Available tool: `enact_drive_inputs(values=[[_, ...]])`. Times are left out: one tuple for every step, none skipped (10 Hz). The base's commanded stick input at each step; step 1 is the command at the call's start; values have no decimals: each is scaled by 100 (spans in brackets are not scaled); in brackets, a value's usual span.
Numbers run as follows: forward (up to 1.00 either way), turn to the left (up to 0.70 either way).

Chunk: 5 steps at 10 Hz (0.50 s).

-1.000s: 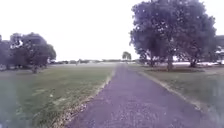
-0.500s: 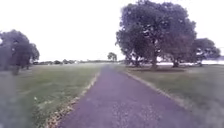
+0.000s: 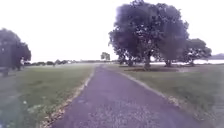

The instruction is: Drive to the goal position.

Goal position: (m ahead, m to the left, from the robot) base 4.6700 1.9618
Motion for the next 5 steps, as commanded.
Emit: enact_drive_inputs(values=[[45,0],[45,0],[45,0],[45,0],[45,0]])
